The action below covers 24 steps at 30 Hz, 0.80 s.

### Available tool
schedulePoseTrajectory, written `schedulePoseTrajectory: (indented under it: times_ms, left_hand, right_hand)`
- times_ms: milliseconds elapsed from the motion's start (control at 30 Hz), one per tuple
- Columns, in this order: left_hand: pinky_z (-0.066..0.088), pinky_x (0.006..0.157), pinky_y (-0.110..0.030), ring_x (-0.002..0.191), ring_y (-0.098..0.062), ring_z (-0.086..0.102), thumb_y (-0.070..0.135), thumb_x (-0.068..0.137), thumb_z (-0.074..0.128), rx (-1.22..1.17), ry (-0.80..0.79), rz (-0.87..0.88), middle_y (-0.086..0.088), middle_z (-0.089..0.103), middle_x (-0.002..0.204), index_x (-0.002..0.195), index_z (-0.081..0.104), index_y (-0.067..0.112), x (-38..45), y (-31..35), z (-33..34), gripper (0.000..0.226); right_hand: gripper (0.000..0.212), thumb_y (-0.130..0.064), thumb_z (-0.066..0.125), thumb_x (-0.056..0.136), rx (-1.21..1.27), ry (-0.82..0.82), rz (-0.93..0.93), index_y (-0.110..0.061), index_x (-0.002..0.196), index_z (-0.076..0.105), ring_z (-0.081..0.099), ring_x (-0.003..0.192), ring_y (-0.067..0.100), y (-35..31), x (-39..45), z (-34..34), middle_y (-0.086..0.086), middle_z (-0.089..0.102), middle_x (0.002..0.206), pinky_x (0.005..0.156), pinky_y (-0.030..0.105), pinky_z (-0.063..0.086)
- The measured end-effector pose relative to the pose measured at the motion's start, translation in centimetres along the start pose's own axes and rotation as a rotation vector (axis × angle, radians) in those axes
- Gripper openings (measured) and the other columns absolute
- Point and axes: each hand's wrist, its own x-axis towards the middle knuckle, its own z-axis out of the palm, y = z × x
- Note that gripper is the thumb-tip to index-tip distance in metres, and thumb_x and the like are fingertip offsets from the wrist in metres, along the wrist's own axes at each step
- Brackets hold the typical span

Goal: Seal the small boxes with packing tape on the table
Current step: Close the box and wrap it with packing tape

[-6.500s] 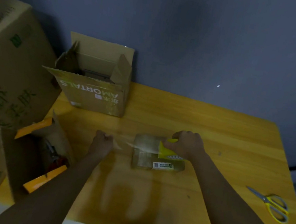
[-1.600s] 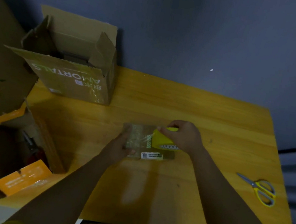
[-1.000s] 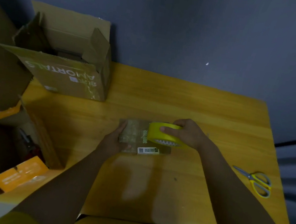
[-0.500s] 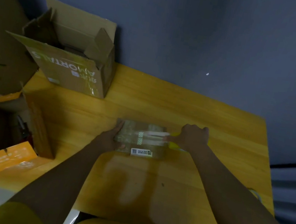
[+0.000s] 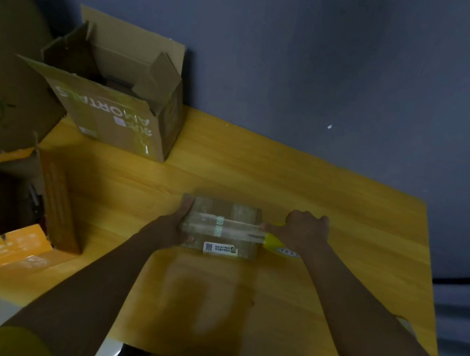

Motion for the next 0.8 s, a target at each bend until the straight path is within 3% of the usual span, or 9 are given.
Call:
schedulePoseTrajectory:
  times_ms: [433, 633, 800]
  left_hand:
    - [0.050, 0.093, -0.041, 0.115, -0.035, 0.058, 0.023, 0.087, 0.070, -0.018, -0.017, -0.034, -0.017, 0.050, 0.139, 0.148, -0.011, 0.036, 0.2, -0.1, -0.1, 0.102]
    - [0.050, 0.093, -0.040, 0.114, -0.033, 0.058, 0.024, 0.087, 0.070, -0.025, -0.028, -0.039, -0.015, 0.051, 0.138, 0.147, -0.013, 0.038, 0.3, -0.3, -0.2, 0.103]
    - [0.050, 0.095, -0.043, 0.116, -0.030, 0.057, 0.022, 0.086, 0.070, -0.065, -0.028, -0.032, -0.011, 0.049, 0.141, 0.135, -0.016, 0.049, 0.2, -0.2, -0.2, 0.103]
  right_hand:
    - [0.071, -0.085, 0.032, 0.079, 0.003, -0.086, 0.013, -0.020, 0.056, 0.047, 0.049, 0.064, 0.017, -0.2, 1.5, 1.3, -0.001, 0.049, 0.060, 0.106, 0.049, 0.028]
    - [0.071, -0.085, 0.033, 0.079, 0.011, -0.088, 0.020, -0.020, 0.056, 0.047, 0.049, 0.062, 0.018, -0.2, 1.5, 2.1, -0.001, 0.047, 0.057, 0.100, 0.048, 0.028]
    - [0.070, -0.085, 0.032, 0.079, 0.005, -0.085, 0.009, -0.020, 0.055, 0.045, 0.049, 0.062, 0.018, -0.3, 1.8, 2.0, -0.001, 0.046, 0.057, 0.100, 0.048, 0.029]
